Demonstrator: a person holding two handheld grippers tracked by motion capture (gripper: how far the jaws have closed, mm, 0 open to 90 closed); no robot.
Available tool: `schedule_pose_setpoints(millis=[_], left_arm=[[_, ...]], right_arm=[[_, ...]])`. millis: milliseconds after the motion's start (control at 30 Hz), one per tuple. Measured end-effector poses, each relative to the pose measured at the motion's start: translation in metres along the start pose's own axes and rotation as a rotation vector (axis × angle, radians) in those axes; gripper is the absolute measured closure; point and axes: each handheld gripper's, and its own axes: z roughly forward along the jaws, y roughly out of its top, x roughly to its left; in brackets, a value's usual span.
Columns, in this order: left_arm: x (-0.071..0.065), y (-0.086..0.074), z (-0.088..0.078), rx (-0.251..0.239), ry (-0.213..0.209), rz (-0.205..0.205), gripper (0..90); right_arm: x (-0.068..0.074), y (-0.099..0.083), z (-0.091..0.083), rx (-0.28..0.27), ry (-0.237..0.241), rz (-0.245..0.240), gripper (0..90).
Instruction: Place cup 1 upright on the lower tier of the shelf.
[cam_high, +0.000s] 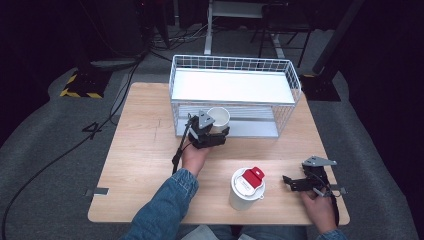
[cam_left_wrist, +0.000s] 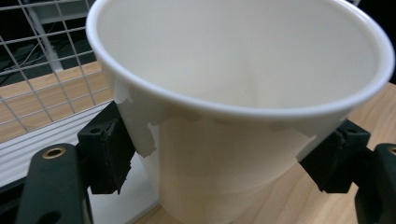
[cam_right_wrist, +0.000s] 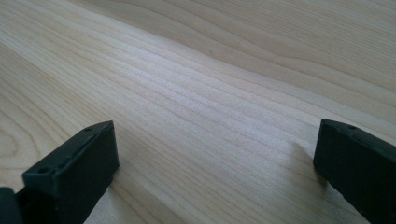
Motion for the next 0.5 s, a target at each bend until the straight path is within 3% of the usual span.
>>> schedule_pose_setpoints(millis=[500], left_arm=[[0.009, -0.001, 0.024, 0.024, 0.046, 0.001, 21.7]], right_arm=[[0.0, 0.0, 0.0, 0.0, 0.0, 0.0, 0.1]])
